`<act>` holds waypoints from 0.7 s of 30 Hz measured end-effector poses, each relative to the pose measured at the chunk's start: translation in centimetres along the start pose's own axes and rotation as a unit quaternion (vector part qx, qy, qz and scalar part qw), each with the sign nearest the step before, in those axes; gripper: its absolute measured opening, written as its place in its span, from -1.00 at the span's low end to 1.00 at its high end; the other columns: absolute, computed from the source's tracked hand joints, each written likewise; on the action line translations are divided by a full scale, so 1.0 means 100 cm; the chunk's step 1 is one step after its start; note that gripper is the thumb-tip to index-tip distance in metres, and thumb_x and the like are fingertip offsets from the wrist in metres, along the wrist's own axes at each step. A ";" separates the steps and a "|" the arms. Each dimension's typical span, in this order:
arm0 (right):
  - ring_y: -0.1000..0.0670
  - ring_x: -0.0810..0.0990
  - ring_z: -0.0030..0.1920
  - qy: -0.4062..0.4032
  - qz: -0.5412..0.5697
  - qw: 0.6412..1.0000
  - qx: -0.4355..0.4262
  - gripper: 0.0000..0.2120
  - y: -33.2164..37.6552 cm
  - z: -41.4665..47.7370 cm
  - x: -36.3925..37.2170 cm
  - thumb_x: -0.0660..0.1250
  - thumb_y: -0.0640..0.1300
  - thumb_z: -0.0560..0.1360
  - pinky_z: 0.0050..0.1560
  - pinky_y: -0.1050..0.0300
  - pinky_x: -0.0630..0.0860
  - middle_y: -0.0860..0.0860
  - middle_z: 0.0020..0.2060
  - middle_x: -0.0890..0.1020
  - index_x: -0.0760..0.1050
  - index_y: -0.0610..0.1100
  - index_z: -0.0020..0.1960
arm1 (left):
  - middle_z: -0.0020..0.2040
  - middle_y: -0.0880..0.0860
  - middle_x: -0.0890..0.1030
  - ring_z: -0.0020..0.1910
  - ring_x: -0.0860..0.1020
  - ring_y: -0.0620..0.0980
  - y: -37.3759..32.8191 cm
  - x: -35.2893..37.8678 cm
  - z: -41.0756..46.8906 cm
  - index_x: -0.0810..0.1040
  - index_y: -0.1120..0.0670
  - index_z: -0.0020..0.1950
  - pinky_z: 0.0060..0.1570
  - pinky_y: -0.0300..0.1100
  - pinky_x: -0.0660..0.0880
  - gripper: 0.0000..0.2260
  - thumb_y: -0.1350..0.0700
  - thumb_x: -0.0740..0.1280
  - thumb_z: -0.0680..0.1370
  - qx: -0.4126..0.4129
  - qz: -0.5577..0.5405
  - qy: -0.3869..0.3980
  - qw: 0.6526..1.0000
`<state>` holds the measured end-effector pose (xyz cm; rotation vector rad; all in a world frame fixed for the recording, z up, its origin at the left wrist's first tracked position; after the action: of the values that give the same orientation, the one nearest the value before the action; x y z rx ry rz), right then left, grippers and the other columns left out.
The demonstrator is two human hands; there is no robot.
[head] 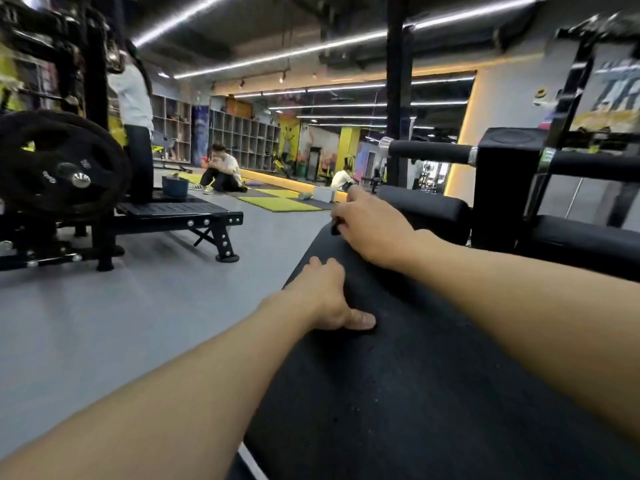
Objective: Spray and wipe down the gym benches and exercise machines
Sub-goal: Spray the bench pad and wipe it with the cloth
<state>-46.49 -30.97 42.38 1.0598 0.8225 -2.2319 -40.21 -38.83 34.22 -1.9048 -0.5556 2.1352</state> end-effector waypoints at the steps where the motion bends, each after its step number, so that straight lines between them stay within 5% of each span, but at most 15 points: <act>1: -0.14 0.51 -0.02 0.027 -0.003 1.000 0.003 -0.83 -0.003 0.010 0.005 0.24 -0.11 0.63 -0.10 -0.05 0.49 -0.07 0.01 0.37 0.54 -0.14 0.14 | 0.49 0.18 0.26 0.46 0.29 0.17 0.000 0.001 0.000 0.25 0.16 0.48 0.41 0.08 0.35 -0.11 -0.28 0.52 0.37 0.001 -0.003 0.002 1.000; 8: -0.05 0.52 -0.05 0.091 -0.014 0.993 -0.077 -0.75 0.005 0.023 0.024 0.20 -0.09 0.65 -0.10 0.00 0.50 0.02 -0.04 0.41 0.64 -0.09 0.14 | 0.58 0.20 0.13 0.55 0.17 0.15 0.008 0.007 0.003 0.23 0.19 0.49 0.44 0.11 0.31 -0.08 -0.30 0.51 0.36 0.008 -0.018 -0.015 1.000; 12: -0.07 0.52 -0.04 0.037 -0.027 0.999 0.002 -0.76 -0.008 0.035 0.022 0.21 -0.15 0.63 -0.14 0.03 0.45 -0.02 -0.03 0.44 0.64 -0.12 0.12 | 0.62 0.18 0.04 0.59 0.10 0.13 0.009 0.007 0.002 0.21 0.17 0.50 0.45 0.12 0.29 -0.07 -0.31 0.50 0.36 0.012 -0.024 -0.013 1.000; 16: -0.02 0.50 -0.05 0.120 -0.024 0.984 -0.133 -0.74 0.028 0.018 0.024 0.18 -0.13 0.63 -0.11 0.01 0.48 0.00 -0.04 0.46 0.65 -0.09 0.11 | 0.57 0.19 0.15 0.53 0.21 0.17 0.009 0.007 0.002 0.20 0.20 0.52 0.41 0.15 0.34 -0.04 -0.30 0.52 0.35 0.003 -0.032 -0.023 0.999; 21: -0.08 0.53 -0.05 0.042 -0.030 0.999 -0.008 -0.75 -0.001 0.027 0.019 0.19 -0.18 0.63 -0.16 0.01 0.49 0.01 -0.04 0.42 0.64 -0.09 0.12 | 0.58 0.15 0.15 0.53 0.21 0.13 0.009 0.007 -0.001 0.19 0.17 0.51 0.40 0.13 0.34 -0.05 -0.30 0.52 0.35 0.000 -0.049 -0.020 0.999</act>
<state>-48.94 -33.22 42.20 1.1419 0.9186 -2.2397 -40.09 -39.36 33.21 -1.8012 -0.6433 2.1150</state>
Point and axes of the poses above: each hand's wrist, its own z-axis towards the middle knuckle, its own x-axis out of the palm, y = z × x, the point moved 3 cm from there along z, towards the middle knuckle
